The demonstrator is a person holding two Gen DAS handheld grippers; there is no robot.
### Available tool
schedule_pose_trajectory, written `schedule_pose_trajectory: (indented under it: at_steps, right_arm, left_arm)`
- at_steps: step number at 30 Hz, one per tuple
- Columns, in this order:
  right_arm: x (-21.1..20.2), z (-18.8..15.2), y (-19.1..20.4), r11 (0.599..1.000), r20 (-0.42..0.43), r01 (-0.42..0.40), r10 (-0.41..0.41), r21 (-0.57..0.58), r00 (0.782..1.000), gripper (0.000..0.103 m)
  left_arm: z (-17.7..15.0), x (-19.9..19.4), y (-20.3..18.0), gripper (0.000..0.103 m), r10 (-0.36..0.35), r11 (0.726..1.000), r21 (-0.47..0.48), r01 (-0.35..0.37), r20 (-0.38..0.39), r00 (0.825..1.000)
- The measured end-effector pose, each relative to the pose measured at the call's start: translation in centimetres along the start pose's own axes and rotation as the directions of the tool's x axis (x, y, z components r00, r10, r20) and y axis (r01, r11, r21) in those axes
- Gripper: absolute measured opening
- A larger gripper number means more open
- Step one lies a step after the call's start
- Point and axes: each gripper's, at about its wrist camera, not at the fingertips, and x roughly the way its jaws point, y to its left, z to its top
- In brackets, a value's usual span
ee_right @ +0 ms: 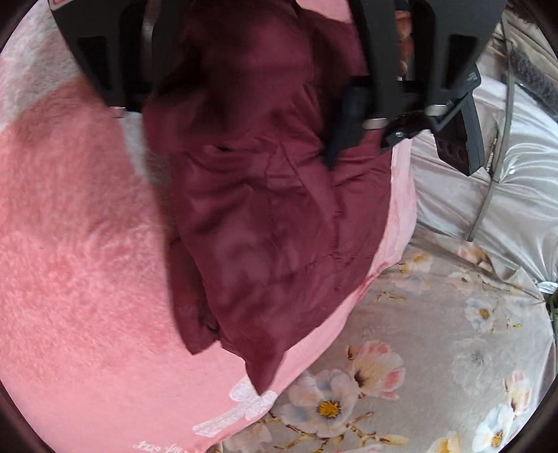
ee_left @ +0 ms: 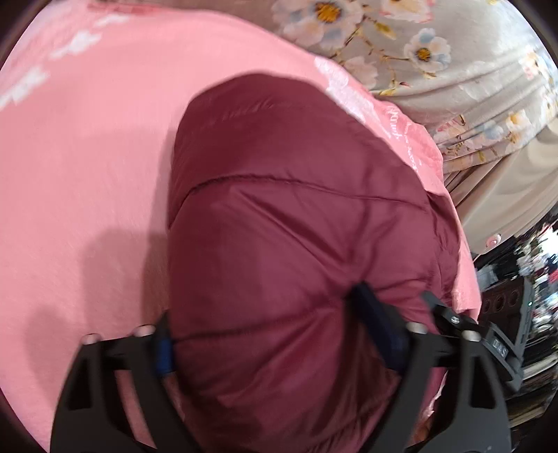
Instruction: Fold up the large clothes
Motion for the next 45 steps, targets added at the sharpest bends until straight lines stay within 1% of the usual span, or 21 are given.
schedule_pose_trajectory:
  at_steps: [1,2,3,6,9,11,12,13,15,18,21,22,23,24,25,26,28,31,34,36,45]
  right_arm:
    - [-0.3,0.1,0.9,1.000,0.014,0.009,-0.008,-0.020,1.000,0.028]
    - [-0.8,0.1,1.8,0.998,0.032,0.026,-0.024,-0.049,0.999,0.024]
    - [-1.7,0.2,3.4,0.994,0.060,0.043,-0.037,-0.097,0.997,0.022]
    - [-3.9,0.5,8.0,0.976,0.148,0.074,-0.044,-0.205,0.988,0.021]
    - [-6.9,1.0,13.1,0.942,0.260,0.109,-0.024,-0.318,0.965,0.021]
    - [-8.5,1.5,16.1,0.919,0.320,0.118,0.009,-0.375,0.947,0.021]
    - [-9.2,1.7,17.7,0.907,0.348,0.122,0.028,-0.402,0.937,0.021]
    - [-10.2,2.1,19.9,0.888,0.387,0.127,0.060,-0.441,0.920,0.021]
    - [-11.4,2.6,23.3,0.854,0.438,0.142,0.109,-0.500,0.892,0.021]
    - [-12.2,3.5,28.0,0.802,0.492,0.164,0.179,-0.575,0.852,0.021]
    - [-11.7,4.2,31.4,0.754,0.519,0.186,0.230,-0.630,0.823,0.022]
    - [-11.2,4.6,32.6,0.737,0.521,0.188,0.250,-0.649,0.816,0.022]
    - [-10.4,4.9,33.5,0.723,0.519,0.189,0.265,-0.664,0.812,0.022]
    - [-9.4,5.4,34.2,0.712,0.513,0.187,0.274,-0.677,0.813,0.022]
    - [-8.2,5.9,34.6,0.706,0.505,0.183,0.277,-0.684,0.817,0.022]
    - [-7.1,6.3,34.9,0.703,0.495,0.178,0.277,-0.689,0.823,0.022]
    - [-4.4,7.3,34.9,0.702,0.473,0.166,0.267,-0.692,0.840,0.022]
    - [0.9,8.4,34.5,0.713,0.432,0.151,0.230,-0.685,0.872,0.022]
    - [6.0,9.2,32.5,0.728,0.397,0.160,0.165,-0.666,0.903,0.022]
    - [8.3,9.5,31.5,0.733,0.382,0.170,0.130,-0.658,0.915,0.022]
    - [17.9,10.4,23.8,0.798,0.275,0.165,0.002,-0.580,0.962,0.022]
  left_arm:
    - [0.2,-0.6,-0.4,0.059,0.001,1.000,0.022,-0.002,0.013,1.000]
    - [0.5,-1.6,-1.1,0.048,-0.013,0.998,0.062,0.011,0.033,0.999]
    - [0.8,-2.4,-1.6,0.042,-0.030,0.996,0.090,0.025,0.050,0.998]
    - [2.0,-6.4,-3.8,0.039,-0.070,0.979,0.197,0.043,0.132,0.989]
    - [3.3,-10.9,-5.9,0.039,-0.117,0.954,0.298,0.041,0.244,0.963]
    - [3.8,-14.5,-7.1,0.039,-0.155,0.928,0.372,0.020,0.338,0.928]
    - [4.4,-16.6,-7.6,0.039,-0.178,0.912,0.410,0.004,0.386,0.905]
    - [4.9,-17.7,-8.2,0.039,-0.191,0.902,0.431,-0.006,0.413,0.890]
    - [6.4,-20.9,-8.7,0.040,-0.228,0.880,0.474,-0.031,0.479,0.848]
    - [8.4,-24.1,-8.6,0.041,-0.267,0.861,0.505,-0.053,0.538,0.799]
    - [10.6,-26.9,-7.5,0.046,-0.290,0.846,0.523,-0.107,0.619,0.730]
    - [11.0,-27.5,-7.0,0.048,-0.290,0.844,0.522,-0.125,0.638,0.713]
    - [11.6,-27.7,-6.6,0.051,-0.289,0.842,0.522,-0.136,0.650,0.703]
    - [12.3,-27.8,-5.7,0.053,-0.283,0.844,0.515,-0.149,0.664,0.693]
    - [12.8,-27.7,-4.8,0.054,-0.275,0.848,0.507,-0.155,0.670,0.689]
    - [13.5,-27.4,-3.9,0.054,-0.264,0.852,0.498,-0.161,0.675,0.689]
    - [14.6,-26.2,-1.9,0.054,-0.239,0.862,0.479,-0.165,0.672,0.701]
    - [16.7,-23.2,1.8,0.054,-0.200,0.887,0.440,-0.138,0.636,0.745]
    - [17.9,-19.2,4.8,0.054,-0.160,0.900,0.415,-0.132,0.597,0.786]
    - [18.5,-16.2,6.6,0.053,-0.129,0.911,0.391,-0.129,0.570,0.812]
    - [18.5,-5.5,12.5,0.051,-0.073,0.936,0.339,-0.094,0.450,0.890]
